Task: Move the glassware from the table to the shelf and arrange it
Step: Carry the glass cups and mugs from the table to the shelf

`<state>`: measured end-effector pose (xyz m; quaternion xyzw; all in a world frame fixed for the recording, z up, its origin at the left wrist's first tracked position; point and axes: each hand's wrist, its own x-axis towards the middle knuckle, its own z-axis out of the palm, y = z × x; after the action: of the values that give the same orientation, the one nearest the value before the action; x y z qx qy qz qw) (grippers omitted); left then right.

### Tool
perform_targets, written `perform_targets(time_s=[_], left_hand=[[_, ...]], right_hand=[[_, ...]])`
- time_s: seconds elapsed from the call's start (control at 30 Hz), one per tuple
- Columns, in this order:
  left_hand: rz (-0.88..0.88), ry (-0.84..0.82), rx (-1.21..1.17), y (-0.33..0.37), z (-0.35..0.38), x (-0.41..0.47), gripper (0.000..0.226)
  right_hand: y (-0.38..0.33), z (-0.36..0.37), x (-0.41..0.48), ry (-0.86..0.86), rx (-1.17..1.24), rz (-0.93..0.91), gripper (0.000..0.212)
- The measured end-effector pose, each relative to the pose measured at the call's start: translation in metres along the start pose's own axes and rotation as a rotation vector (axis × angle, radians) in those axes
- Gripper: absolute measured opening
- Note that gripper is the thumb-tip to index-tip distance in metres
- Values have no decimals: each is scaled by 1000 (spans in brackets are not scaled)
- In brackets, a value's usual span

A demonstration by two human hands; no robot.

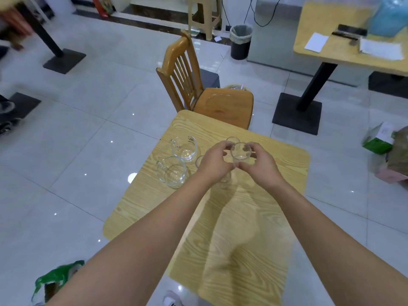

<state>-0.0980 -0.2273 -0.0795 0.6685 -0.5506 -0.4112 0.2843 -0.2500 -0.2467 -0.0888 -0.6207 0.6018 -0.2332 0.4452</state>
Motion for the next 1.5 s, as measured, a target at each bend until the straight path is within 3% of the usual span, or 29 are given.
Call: perform_targets(time_s=[0.13,0.27,0.67,1.0,1.17,1.33,1.5], left_hand=[[49,-27,-236,23,-41,-21,53],[116,40,-282,50,-90,-45,58],[237,544,-257,105,-257,-142,49],[142,958,-180,89,-373,-270,48],[44,1193,-70,70,-404,-359,50],[-100,1384,-57,47,-415,-458,49],[-257,1535,31,34,-415,-574,54]], right_hand=[[-52,-12,-16,19,29,-92,51],[-116,-16,-33,25,85,-200,55],[-315,34,-83,-110,204,-543,54],[-440,131,-150,-469,276,-776,44],[-479,195,-207,-711,290,-876,72],[-500,248,-290,-942,299,-947,38],[-513,296,-395,-1102,310,-1016,46]])
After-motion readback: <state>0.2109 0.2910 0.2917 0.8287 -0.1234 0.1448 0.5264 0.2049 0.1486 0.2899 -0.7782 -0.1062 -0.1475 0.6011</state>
